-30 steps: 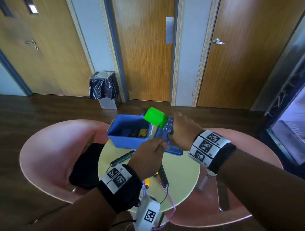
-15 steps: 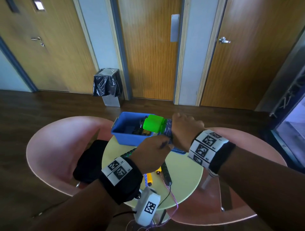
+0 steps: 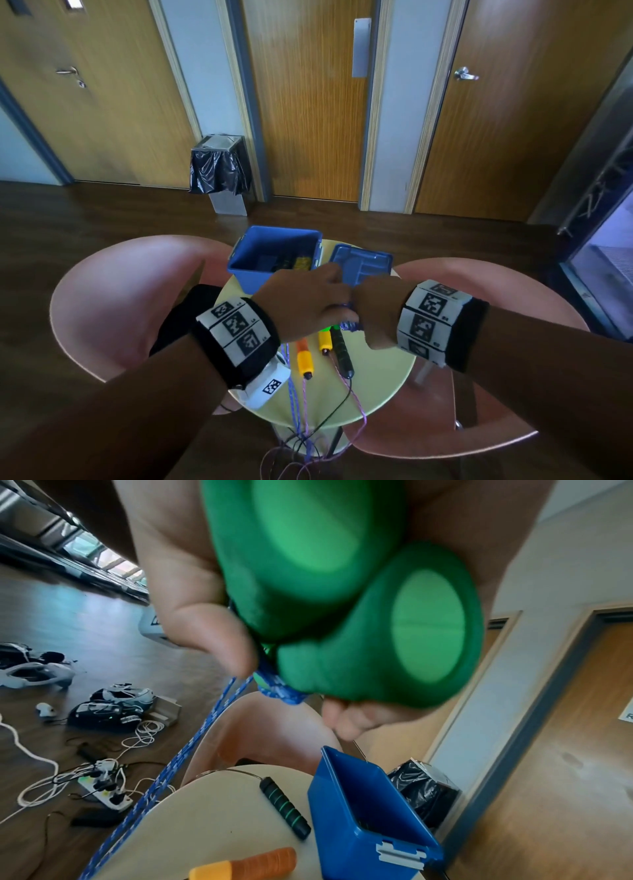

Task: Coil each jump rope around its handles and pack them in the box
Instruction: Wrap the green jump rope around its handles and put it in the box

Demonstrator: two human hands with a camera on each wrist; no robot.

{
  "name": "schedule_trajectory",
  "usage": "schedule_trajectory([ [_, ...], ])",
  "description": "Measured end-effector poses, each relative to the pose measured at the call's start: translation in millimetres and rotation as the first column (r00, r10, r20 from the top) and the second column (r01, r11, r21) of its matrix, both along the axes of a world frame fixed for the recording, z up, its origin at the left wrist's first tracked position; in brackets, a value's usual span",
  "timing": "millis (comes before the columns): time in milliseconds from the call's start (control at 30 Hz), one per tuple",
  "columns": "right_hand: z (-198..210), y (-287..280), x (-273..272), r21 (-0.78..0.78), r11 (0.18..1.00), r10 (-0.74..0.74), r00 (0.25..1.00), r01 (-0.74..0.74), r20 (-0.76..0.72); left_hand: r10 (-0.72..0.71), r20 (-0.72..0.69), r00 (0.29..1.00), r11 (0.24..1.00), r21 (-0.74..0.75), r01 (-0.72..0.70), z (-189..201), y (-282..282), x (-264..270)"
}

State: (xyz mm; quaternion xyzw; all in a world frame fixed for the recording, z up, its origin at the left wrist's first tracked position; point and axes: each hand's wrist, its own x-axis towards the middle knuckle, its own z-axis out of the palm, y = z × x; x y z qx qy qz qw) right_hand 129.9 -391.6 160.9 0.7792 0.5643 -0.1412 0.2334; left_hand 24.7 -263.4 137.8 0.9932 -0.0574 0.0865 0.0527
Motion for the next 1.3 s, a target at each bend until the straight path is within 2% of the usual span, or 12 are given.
schedule_trajectory([
  [100,5,-7,3,0.037,0.999,0.038,0.999,-0.038,0.013,0.028,-0.063,0.998,0.991,-0.126,-0.036,-7,8,3],
  [267,4,-17,13,0.122,0.986,-0.103,0.987,0.117,-0.121,0.065,-0.034,0.997,0.993,-0.094,-0.068,-8,7,7],
  [333,1,-20,14,0.108,0.978,-0.164,0.976,0.18,-0.143,0.052,-0.05,0.997,0.991,-0.124,-0.058,-9,5,9],
  [400,-1,-22,14,0.066,0.983,-0.165,0.978,0.174,-0.126,0.016,-0.079,0.997,0.989,-0.148,-0.028,-10,4,11],
  [467,-2,-24,11,0.038,0.993,-0.105,0.992,0.108,-0.072,-0.01,-0.117,0.993,0.994,-0.109,-0.003,-7,3,12],
  [600,-6,-26,1,0.034,0.999,0.03,0.998,-0.032,0.047,-0.015,-0.126,0.992,0.988,0.152,0.034,4,11,19],
  [667,-5,-26,-6,0.042,0.996,0.073,0.995,-0.076,0.062,-0.038,-0.136,0.99,0.984,0.165,0.06,10,18,21],
  [800,-1,-28,-12,0.072,0.994,0.082,0.994,-0.087,0.067,-0.12,-0.134,0.984,0.993,-0.04,0.115,17,24,16],
  [933,3,-34,-15,0.126,0.983,0.125,0.99,-0.131,0.058,-0.161,-0.218,0.962,0.975,-0.188,0.121,15,28,13],
  [1167,24,-40,-11,0.248,0.934,0.235,0.965,-0.258,0.118,-0.239,-0.239,0.941,0.821,-0.568,0.064,7,26,11],
  [1233,30,-43,-10,0.284,0.911,0.27,0.954,-0.297,0.13,-0.275,-0.229,0.934,0.778,-0.624,0.076,7,26,10],
  [1300,34,-46,-10,0.328,0.887,0.299,0.946,-0.324,0.125,-0.275,-0.214,0.937,0.771,-0.631,0.083,7,26,12],
])
